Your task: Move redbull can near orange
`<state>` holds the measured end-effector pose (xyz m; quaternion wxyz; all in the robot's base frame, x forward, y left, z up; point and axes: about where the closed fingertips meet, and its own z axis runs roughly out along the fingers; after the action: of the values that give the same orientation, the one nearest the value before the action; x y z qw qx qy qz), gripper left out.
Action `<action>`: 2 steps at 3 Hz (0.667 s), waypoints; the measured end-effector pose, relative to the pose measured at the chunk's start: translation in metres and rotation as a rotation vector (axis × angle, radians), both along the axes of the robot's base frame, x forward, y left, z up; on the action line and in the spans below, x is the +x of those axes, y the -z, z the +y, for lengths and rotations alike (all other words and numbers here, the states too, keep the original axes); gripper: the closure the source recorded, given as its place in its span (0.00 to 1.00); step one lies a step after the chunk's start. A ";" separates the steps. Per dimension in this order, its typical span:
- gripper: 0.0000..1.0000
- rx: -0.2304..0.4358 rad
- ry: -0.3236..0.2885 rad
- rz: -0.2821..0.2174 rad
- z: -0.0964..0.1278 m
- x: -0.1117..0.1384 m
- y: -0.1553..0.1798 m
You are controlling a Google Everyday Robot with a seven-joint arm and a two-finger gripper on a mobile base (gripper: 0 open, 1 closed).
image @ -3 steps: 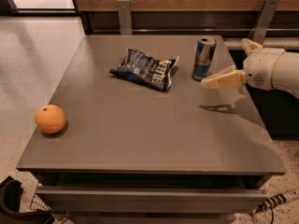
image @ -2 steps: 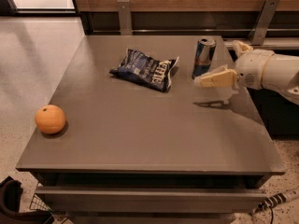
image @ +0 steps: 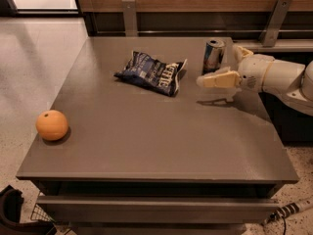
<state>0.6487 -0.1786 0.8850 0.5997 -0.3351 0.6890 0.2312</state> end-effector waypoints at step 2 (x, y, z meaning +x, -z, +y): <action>0.16 0.038 -0.039 -0.049 0.013 0.014 -0.008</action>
Offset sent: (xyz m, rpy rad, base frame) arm 0.0201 0.0154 0.0137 0.0478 -0.0877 0.0494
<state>0.6623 -0.1651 0.8926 0.6178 -0.3426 0.6630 0.2478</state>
